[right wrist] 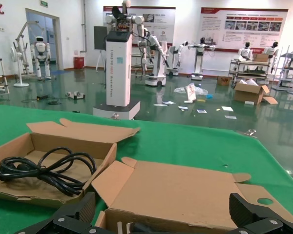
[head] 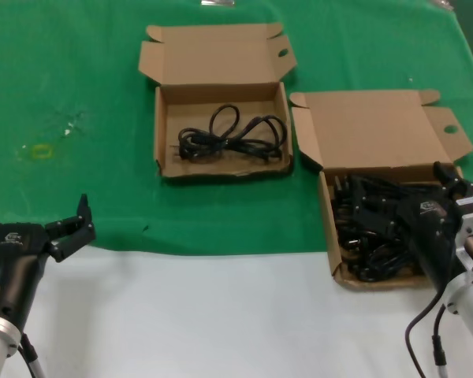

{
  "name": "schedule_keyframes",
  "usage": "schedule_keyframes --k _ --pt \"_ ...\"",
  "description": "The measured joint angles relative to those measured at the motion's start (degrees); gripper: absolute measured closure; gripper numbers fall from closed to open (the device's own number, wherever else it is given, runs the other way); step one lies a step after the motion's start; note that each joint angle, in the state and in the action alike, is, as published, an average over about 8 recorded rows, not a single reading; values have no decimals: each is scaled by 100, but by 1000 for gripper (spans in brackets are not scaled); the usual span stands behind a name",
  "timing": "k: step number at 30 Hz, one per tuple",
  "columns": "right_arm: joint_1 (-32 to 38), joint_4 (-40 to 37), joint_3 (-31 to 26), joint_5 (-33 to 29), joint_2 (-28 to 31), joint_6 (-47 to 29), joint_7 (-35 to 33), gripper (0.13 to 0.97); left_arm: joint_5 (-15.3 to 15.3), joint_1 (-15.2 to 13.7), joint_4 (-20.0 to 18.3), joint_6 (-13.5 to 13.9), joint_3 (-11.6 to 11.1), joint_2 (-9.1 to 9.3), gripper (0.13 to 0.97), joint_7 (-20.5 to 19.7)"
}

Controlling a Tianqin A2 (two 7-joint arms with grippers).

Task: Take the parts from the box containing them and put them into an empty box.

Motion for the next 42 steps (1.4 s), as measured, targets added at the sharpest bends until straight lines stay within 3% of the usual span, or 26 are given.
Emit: schedule_keyframes --k 42 --pt "0 0 0 0 0 0 0 129 0 0 0 0 0 0 132 0"
